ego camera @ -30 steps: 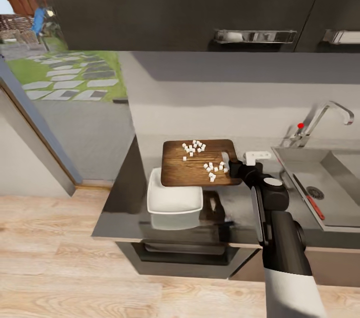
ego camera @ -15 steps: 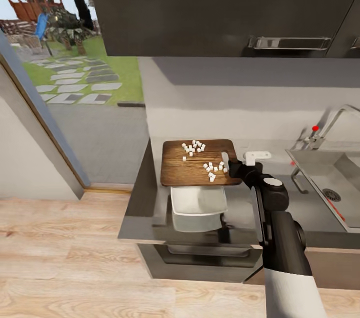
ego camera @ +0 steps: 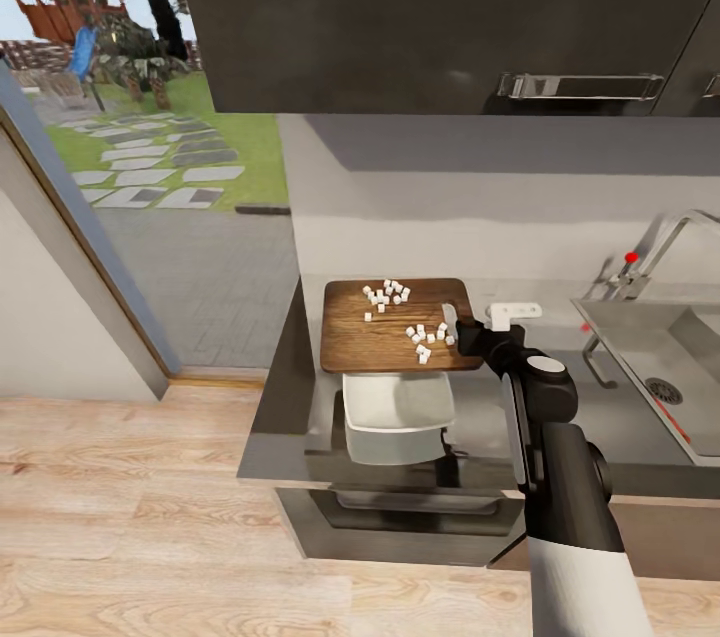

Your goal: In the kitchen, take the Vidalia onion out of the sink, dice it on the chopping board with the paring knife, put the diced onion into the bowl on the countertop, then place both the paring knife and the chopping board into the sink.

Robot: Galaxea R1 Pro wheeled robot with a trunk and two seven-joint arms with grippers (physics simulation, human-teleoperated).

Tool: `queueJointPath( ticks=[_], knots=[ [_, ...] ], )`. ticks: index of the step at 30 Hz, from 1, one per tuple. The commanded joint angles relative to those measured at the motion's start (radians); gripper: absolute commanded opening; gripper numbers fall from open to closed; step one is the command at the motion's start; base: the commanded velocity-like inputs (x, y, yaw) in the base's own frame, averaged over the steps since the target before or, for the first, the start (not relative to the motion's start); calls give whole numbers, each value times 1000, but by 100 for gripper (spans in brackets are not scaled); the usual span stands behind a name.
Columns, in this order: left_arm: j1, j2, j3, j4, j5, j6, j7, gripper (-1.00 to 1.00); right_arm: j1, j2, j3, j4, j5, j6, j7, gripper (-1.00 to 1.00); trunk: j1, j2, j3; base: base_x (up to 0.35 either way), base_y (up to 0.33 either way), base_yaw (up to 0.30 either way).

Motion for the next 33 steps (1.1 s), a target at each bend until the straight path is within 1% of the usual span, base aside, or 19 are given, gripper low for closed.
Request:
queueJointPath(
  ticks=[1, 8, 18, 23, 27, 33],
  knots=[
    [0, 0, 2, -1, 6, -1, -7, 100, -1, 1, -2, -1, 10, 3, 11, -100, 1, -2, -2, 0, 0, 0],
    [0, -1, 2, 0, 6, -1, -7, 100, -1, 1, -3, 3, 9, -3, 15, -100, 1, -2, -2, 0, 0, 0],
    [0, 0, 2, 2, 7, -1, -7, 100, -1, 1, -4, 15, 8, -87, 19, -100, 1, -2, -2, 0, 0, 0],
    [0, 0, 2, 2, 6, -1, -7, 100, -1, 1, -5, 28, 8, -105, 20, -100, 1, -2, -2, 0, 0, 0],
    [0, 0, 2, 2, 6, -1, -7, 100, -1, 1, -6, 52, 8, -141, 18, -100, 1, -2, -2, 0, 0, 0],
    [0, 0, 2, 3, 6, -1, -7, 100, -1, 1, -6, 74, 8, -152, 18, -100, 1, -2, -2, 0, 0, 0]
  ],
)
